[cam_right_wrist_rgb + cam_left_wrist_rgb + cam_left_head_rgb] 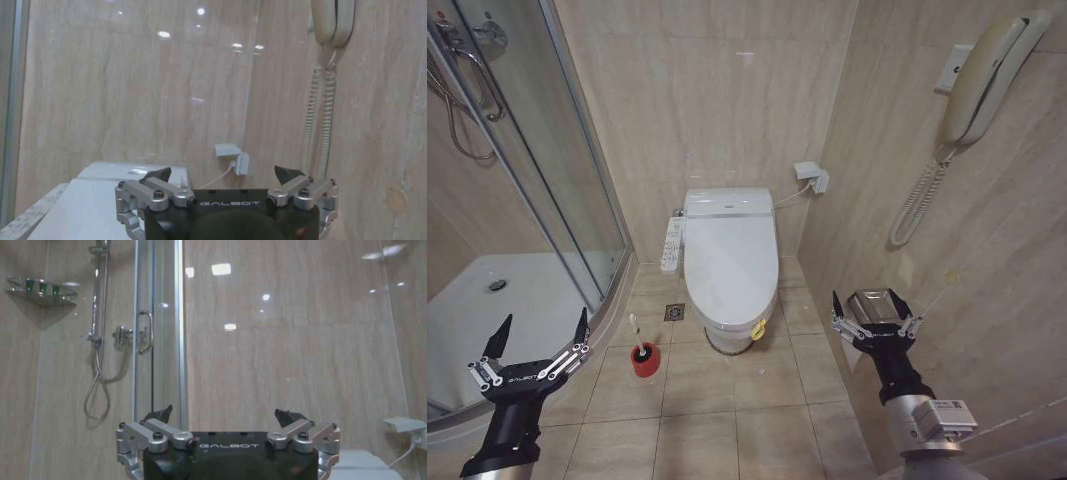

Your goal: Open the toilet lid, clean the toilet bowl with a toilet brush, close the toilet lid, and flush.

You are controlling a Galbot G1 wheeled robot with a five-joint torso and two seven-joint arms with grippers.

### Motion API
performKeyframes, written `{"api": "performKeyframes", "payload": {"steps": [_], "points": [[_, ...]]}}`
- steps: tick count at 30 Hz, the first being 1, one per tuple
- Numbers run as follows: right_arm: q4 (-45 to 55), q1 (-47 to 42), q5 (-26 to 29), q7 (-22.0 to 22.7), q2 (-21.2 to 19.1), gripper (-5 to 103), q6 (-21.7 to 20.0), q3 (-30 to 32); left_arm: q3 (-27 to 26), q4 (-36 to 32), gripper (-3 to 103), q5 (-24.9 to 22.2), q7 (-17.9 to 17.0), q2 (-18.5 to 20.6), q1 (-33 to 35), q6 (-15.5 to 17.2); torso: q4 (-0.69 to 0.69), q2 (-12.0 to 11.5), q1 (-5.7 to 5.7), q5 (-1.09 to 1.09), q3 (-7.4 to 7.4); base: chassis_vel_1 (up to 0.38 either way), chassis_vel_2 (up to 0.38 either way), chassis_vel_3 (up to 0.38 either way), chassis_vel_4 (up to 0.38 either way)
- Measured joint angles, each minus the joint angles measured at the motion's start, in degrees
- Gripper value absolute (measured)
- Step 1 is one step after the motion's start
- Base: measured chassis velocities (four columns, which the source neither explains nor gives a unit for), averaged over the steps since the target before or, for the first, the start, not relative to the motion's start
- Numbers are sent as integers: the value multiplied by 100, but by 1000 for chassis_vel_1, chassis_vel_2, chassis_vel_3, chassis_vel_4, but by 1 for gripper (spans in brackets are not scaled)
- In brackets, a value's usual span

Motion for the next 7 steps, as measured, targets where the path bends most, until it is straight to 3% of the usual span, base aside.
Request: {"api": "performKeyframes", "payload": {"steps": [7], "points": [[0, 0, 0, 0, 0, 100, 0, 0, 0, 0, 100, 0, 0, 0, 0, 0, 0, 1, 0, 0, 0, 0, 0, 0, 0]]}}
